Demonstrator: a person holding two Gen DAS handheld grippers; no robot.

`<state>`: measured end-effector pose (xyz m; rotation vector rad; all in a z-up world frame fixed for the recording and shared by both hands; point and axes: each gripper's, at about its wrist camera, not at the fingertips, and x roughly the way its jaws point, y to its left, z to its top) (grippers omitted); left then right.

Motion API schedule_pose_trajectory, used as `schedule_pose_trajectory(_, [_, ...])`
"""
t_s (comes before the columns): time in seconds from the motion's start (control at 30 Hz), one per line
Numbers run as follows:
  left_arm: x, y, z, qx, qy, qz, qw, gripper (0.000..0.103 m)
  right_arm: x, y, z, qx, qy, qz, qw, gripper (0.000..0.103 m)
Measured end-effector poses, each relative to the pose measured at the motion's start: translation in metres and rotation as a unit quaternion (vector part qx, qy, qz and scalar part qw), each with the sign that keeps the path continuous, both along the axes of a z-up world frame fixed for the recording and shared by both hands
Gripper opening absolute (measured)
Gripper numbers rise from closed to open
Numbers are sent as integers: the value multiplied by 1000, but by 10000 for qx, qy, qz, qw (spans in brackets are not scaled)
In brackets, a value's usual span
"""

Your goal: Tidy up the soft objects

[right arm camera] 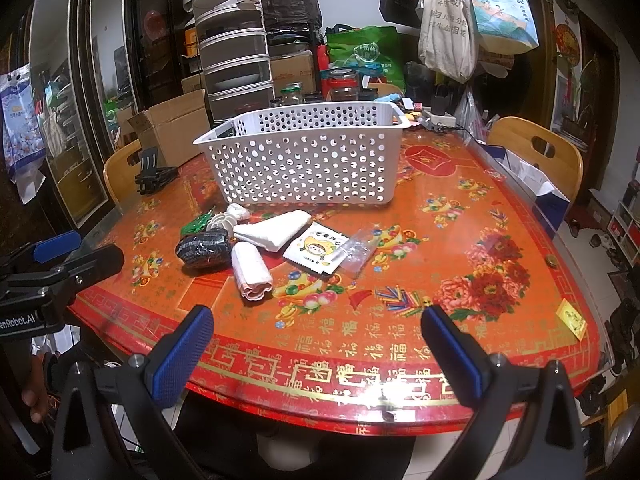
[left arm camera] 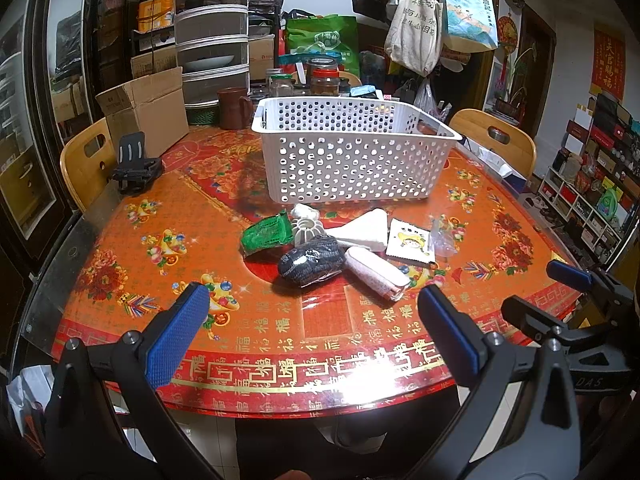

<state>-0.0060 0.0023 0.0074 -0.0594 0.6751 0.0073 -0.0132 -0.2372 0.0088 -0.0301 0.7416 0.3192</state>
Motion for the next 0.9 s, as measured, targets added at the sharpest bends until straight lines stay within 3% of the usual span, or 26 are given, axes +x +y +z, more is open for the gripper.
schedule_pose_trajectory(0.5, [6, 6, -15, -78, 2, -8, 10000, 103, 0, 0, -3, 196, -8, 149, 9997, 103])
schedule_pose_trajectory(0.73, [20, 21, -31, -19, -206, 262, 9994, 103, 1, -5, -9, 280, -693, 0, 9972, 103])
schedule_pose_trajectory(0.9, [38, 43, -54, -355, -79, 167, 9992, 103, 24, -11, -25, 148, -542, -215, 9982, 103])
